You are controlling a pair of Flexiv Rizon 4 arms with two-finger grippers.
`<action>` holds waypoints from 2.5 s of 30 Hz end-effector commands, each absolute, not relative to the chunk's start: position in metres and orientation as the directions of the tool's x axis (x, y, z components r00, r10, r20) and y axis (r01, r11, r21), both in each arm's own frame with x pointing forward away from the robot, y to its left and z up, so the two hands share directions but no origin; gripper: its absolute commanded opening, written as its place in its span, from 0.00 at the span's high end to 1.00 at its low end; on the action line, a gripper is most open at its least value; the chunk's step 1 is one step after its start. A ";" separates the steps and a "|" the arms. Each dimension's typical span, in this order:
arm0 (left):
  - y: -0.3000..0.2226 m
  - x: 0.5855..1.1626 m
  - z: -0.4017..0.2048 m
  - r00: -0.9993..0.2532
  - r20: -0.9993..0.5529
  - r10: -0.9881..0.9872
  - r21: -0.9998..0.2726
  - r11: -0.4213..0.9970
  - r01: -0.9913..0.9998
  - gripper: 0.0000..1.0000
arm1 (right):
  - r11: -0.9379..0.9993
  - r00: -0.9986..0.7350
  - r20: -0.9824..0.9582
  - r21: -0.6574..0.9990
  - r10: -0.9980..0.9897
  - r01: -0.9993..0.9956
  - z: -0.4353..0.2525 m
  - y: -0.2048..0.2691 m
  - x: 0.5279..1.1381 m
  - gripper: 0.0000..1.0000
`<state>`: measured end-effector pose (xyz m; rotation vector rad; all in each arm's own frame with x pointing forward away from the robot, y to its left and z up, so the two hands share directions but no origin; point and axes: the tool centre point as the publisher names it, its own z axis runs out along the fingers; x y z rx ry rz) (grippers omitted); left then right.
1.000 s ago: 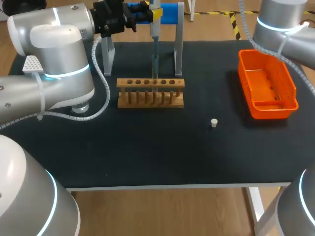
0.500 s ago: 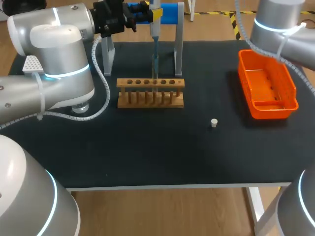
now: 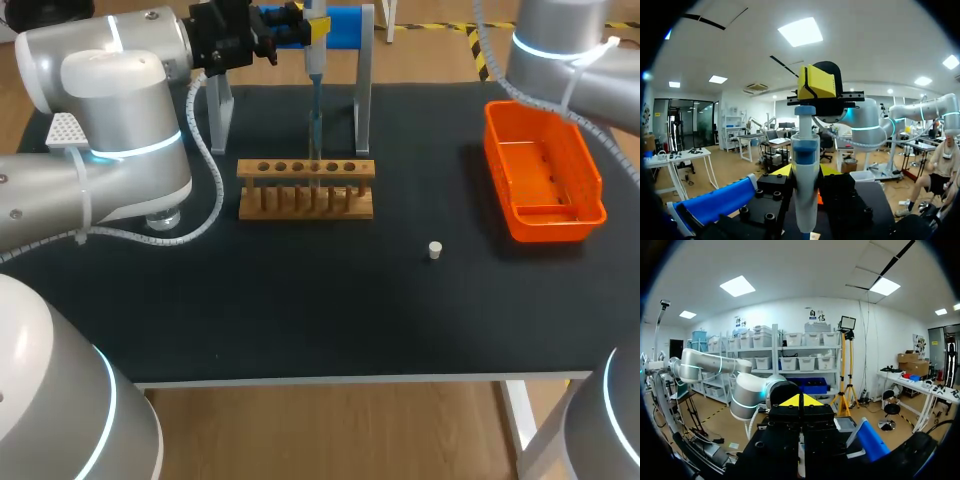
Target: Invert the test tube, pick up the pipette, mount the tip to pipette, aspirate from beaker and dispense into the tube, eject the tip, return the pipette, and cap with the stopper.
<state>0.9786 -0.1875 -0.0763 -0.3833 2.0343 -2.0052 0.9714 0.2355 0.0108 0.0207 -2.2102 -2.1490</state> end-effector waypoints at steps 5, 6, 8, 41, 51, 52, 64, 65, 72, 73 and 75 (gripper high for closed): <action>-0.189 0.979 -0.077 -0.931 0.000 -0.365 -1.000 0.011 -0.005 1.00 | 0.040 -0.997 0.040 0.999 -0.059 0.038 0.003 0.238 0.973 1.00; -0.189 0.979 -0.077 -0.931 0.000 -0.365 -1.000 0.011 -0.005 1.00 | 0.041 -0.997 0.041 0.998 -0.060 0.039 0.002 0.238 0.973 1.00; -0.189 0.979 -0.077 -0.931 0.000 -0.365 -1.000 0.011 -0.005 1.00 | 0.042 -0.997 0.042 0.998 -0.060 0.040 0.001 0.238 0.973 1.00; -0.189 0.979 -0.077 -0.931 0.000 -0.365 -1.000 0.011 -0.005 1.00 | 0.049 -0.997 0.048 0.998 -0.064 0.045 -0.007 0.245 0.979 1.00; -0.189 0.979 -0.077 -0.931 0.000 -0.365 -1.000 0.011 -0.005 1.00 | 0.057 -0.996 0.054 0.997 -0.069 0.051 -0.010 0.245 0.977 1.00; -0.189 0.979 -0.077 -0.931 0.000 -0.365 -1.000 0.011 -0.005 1.00 | 0.059 -0.996 0.055 0.997 -0.069 0.051 -0.010 0.245 0.976 1.00; -0.189 0.979 -0.077 -0.931 0.000 -0.365 -1.000 0.011 -0.005 1.00 | 0.069 -0.996 0.070 0.995 -0.049 0.066 -0.021 0.238 0.971 1.00; -0.189 0.979 -0.077 -0.931 0.000 -0.365 -1.000 0.011 -0.005 1.00 | 0.068 -0.996 0.071 0.995 -0.048 0.068 -0.022 0.238 0.971 1.00; -0.189 0.979 -0.077 -0.931 0.000 -0.365 -1.000 0.011 -0.005 1.00 | 0.068 -0.995 0.088 0.994 -0.044 0.085 -0.030 0.236 0.968 1.00; -0.189 0.979 -0.077 -0.931 0.000 -0.365 -1.000 0.011 -0.005 1.00 | 0.068 -0.995 0.091 0.994 -0.043 0.088 -0.031 0.235 0.967 1.00; -0.189 0.979 -0.077 -0.931 0.000 -0.365 -1.000 0.011 -0.005 1.00 | 0.069 -0.994 0.098 0.993 -0.041 0.095 -0.034 0.235 0.967 1.00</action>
